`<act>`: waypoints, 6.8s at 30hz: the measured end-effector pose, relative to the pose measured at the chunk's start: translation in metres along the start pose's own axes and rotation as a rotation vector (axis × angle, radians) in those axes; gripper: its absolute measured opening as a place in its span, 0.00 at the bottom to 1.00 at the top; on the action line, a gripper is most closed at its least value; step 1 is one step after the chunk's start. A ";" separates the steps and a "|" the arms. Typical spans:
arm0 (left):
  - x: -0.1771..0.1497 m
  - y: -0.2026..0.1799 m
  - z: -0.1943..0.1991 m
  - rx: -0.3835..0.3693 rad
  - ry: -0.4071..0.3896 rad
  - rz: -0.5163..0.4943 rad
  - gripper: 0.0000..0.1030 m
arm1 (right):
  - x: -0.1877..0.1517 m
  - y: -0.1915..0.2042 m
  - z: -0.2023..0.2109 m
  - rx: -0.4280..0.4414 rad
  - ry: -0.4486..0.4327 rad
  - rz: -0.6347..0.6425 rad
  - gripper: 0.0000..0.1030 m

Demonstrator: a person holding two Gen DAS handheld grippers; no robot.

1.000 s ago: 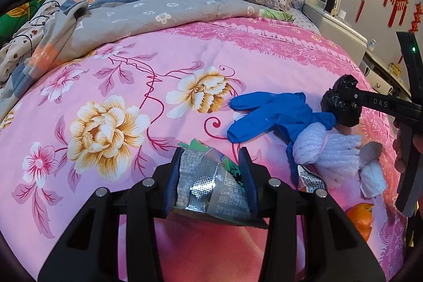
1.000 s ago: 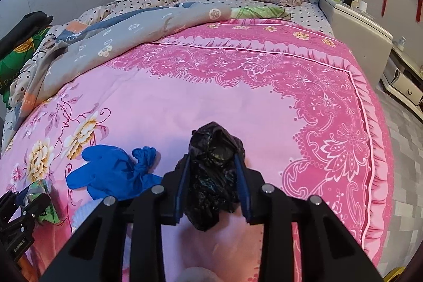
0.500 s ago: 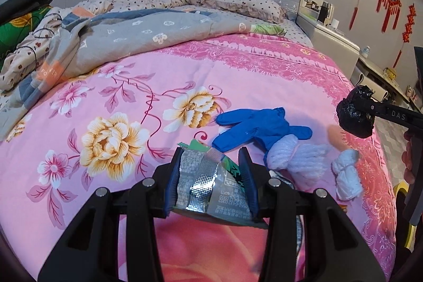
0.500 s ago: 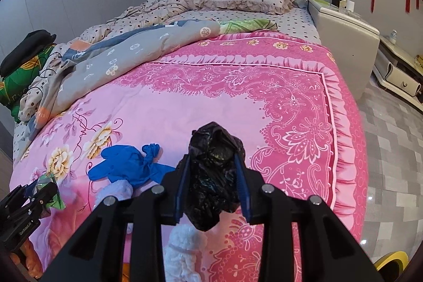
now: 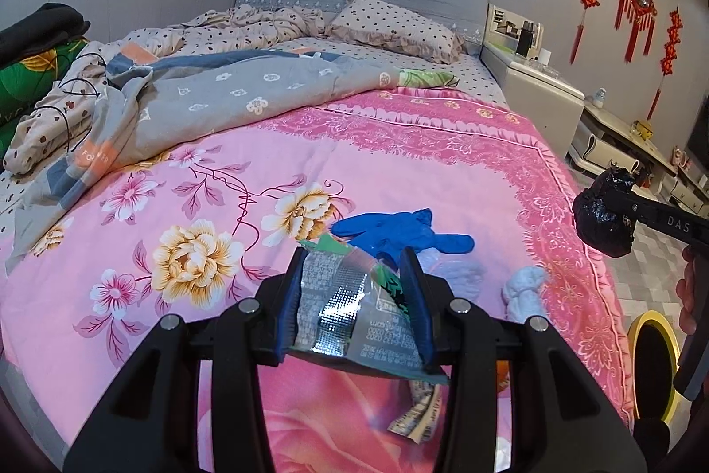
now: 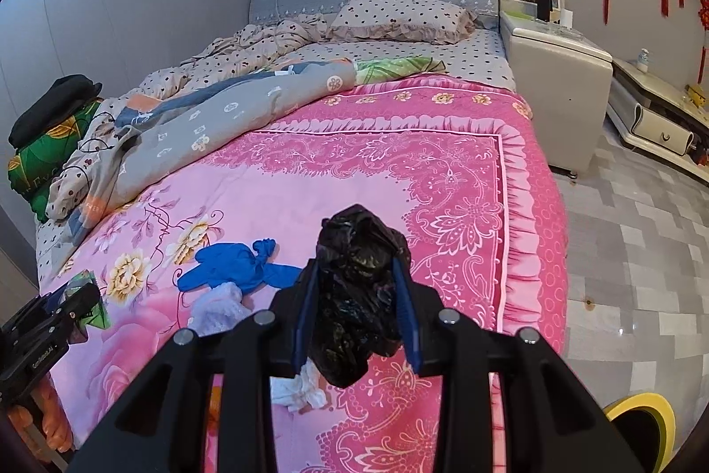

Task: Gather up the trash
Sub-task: 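Carry the foil wrapper and black bag over the yellow-rimmed bin, then open both tools to drop the foil wrapper and black bag into the bin, then move both tools back over the bed toward the white bundles, then grasp the white mesh bundle with the left tool while the right tool grasps the white tissue bundle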

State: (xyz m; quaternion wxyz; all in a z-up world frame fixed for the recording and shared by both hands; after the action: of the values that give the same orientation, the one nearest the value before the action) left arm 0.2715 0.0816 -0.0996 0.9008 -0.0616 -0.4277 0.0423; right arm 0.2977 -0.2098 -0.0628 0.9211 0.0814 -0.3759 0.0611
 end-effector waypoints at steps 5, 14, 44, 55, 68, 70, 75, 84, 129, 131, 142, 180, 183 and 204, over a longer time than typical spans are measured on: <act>0.004 -0.014 0.016 -0.013 -0.014 -0.015 0.39 | -0.003 -0.010 0.024 -0.005 -0.022 -0.014 0.30; 0.008 -0.045 0.036 -0.049 -0.035 -0.049 0.39 | -0.010 -0.030 0.063 -0.006 -0.055 -0.037 0.30; -0.002 -0.203 0.089 -0.256 -0.060 -0.168 0.39 | -0.052 -0.124 0.185 -0.090 -0.172 -0.125 0.30; -0.016 -0.264 0.097 -0.340 -0.041 -0.220 0.39 | -0.073 -0.166 0.219 -0.148 -0.197 -0.177 0.30; -0.049 -0.348 0.085 -0.439 0.025 -0.319 0.39 | -0.116 -0.222 0.234 -0.215 -0.167 -0.253 0.30; -0.056 -0.360 0.079 -0.443 0.042 -0.339 0.39 | -0.123 -0.230 0.235 -0.221 -0.159 -0.266 0.30; -0.073 -0.390 0.065 -0.455 0.090 -0.380 0.39 | -0.139 -0.250 0.231 -0.243 -0.137 -0.291 0.30; -0.118 -0.436 0.025 -0.510 0.229 -0.405 0.40 | -0.176 -0.281 0.205 -0.247 -0.055 -0.371 0.30; -0.055 -0.269 -0.004 -0.275 0.127 -0.287 0.77 | -0.145 -0.209 0.174 -0.152 -0.018 -0.298 0.61; -0.047 -0.248 -0.008 -0.237 0.118 -0.272 0.77 | -0.139 -0.197 0.168 -0.136 -0.016 -0.275 0.61; -0.022 -0.152 -0.051 -0.054 0.122 -0.180 0.77 | -0.109 -0.135 0.127 -0.024 0.003 -0.187 0.62; -0.023 -0.058 -0.152 -0.037 0.275 -0.094 0.46 | -0.088 0.029 -0.060 0.163 0.270 0.051 0.62; -0.024 -0.055 -0.156 -0.057 0.281 -0.079 0.40 | -0.088 0.032 -0.072 0.151 0.285 0.063 0.62; -0.011 -0.046 -0.136 -0.097 0.248 -0.042 0.19 | -0.088 0.053 -0.088 0.137 0.300 0.140 0.22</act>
State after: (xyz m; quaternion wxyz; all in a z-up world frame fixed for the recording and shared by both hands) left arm 0.3709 0.0242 -0.1861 0.9435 -0.1005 -0.3156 -0.0054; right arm 0.2859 -0.1448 -0.1812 0.9526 0.1073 -0.2340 0.1619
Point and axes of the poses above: each gripper's, at about its wrist camera, not at the fingertips, and z roughly against the way its jaws point, y to its left, x to its top, the point moved 5 cm from there along -z, roughly the way its jaws point, and after that the axes turned 3 degrees about -x, right-handed, at the moved point
